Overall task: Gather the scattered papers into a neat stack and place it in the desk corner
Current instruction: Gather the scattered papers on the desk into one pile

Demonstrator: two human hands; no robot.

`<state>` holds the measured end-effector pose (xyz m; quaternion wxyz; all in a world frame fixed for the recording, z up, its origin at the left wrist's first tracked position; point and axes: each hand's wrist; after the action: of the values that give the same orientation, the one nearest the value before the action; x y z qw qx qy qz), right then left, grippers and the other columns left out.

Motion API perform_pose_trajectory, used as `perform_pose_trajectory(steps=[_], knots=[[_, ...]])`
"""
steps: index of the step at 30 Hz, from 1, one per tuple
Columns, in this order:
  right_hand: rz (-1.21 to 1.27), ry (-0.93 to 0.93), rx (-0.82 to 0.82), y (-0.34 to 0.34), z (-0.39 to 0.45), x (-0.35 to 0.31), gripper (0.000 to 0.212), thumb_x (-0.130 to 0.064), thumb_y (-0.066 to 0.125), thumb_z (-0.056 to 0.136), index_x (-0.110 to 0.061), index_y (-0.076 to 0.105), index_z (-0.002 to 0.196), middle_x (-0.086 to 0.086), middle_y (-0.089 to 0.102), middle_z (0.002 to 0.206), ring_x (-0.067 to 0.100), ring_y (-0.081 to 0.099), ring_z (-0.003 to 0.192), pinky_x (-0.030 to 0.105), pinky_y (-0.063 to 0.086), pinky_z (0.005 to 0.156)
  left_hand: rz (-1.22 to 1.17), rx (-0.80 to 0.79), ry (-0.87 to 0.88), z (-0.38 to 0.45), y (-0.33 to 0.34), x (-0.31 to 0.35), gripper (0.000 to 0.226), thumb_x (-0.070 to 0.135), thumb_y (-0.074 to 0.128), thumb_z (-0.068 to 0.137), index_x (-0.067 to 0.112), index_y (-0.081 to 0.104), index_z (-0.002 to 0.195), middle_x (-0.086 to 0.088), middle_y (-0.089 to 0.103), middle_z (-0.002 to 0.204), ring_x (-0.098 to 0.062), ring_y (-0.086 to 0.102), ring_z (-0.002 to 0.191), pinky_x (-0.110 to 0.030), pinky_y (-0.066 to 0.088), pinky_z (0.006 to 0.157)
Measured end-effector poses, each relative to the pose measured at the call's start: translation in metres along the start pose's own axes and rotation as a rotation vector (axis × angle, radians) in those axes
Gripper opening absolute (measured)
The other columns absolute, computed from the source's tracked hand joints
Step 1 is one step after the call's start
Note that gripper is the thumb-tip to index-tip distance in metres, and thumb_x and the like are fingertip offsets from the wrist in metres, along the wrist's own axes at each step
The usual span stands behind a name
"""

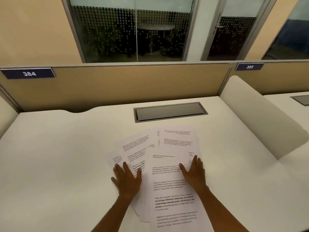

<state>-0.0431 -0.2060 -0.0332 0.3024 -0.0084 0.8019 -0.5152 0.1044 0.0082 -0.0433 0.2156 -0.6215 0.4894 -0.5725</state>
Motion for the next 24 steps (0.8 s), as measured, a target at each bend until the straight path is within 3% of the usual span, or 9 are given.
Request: perform_pose_trajectory(steps=[5,12,16,19,24], knots=[[0.041,-0.062,-0.032,0.005,0.007,-0.015,0.098,-0.064,0.048,0.088,-0.016,-0.006,0.155,0.007,0.002,0.164,0.025,0.006,0.152,0.043,0.012,0.124,-0.14,-0.046,0.111,0.012,0.007,0.016,0.085,0.052,0.048,0.092,0.01,0.005,0.153,-0.013,0.003,0.163,-0.029,-0.001,0.151,-0.051,0.003,0.121],[0.12,-0.122,-0.091,0.015,0.013,-0.036,0.098,-0.062,0.053,0.087,-0.02,-0.004,0.155,0.003,0.011,0.164,0.024,0.016,0.15,0.042,0.022,0.12,-0.39,-0.146,0.24,0.026,0.006,0.039,0.089,0.039,0.065,0.087,0.016,0.011,0.153,-0.004,0.017,0.161,-0.022,0.019,0.149,-0.04,0.02,0.121],[0.157,-0.134,-0.008,0.011,0.02,-0.034,0.091,-0.055,0.052,0.091,-0.016,0.001,0.155,0.005,0.011,0.164,0.024,0.015,0.15,0.041,0.019,0.122,-0.452,-0.024,0.175,0.028,0.0,0.036,0.078,0.031,0.061,0.092,0.012,0.016,0.153,-0.009,0.016,0.162,-0.023,0.011,0.15,-0.04,0.014,0.123],[0.048,-0.115,0.021,0.013,0.02,-0.026,0.089,-0.056,0.045,0.093,-0.012,-0.001,0.155,0.009,0.004,0.164,0.025,0.004,0.152,0.044,0.009,0.124,-0.387,0.09,0.093,0.017,0.004,0.029,0.073,0.033,0.056,0.094,0.011,0.018,0.152,-0.014,0.012,0.162,-0.026,0.005,0.151,-0.042,0.01,0.122],[-0.022,-0.152,-0.03,0.026,0.009,-0.023,0.093,-0.061,0.042,0.091,-0.009,-0.003,0.154,0.012,0.0,0.164,0.026,-0.001,0.152,0.047,0.004,0.123,-0.103,0.002,0.162,-0.008,0.027,0.017,0.082,0.043,0.055,0.091,0.01,0.011,0.153,-0.012,0.002,0.163,-0.026,-0.004,0.151,-0.044,-0.002,0.121]])
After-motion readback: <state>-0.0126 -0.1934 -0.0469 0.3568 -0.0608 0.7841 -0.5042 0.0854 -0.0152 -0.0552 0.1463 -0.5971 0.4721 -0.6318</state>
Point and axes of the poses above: each hand's wrist, its own z-axis towards the middle knuckle, its own y-axis out of the palm, x = y × z
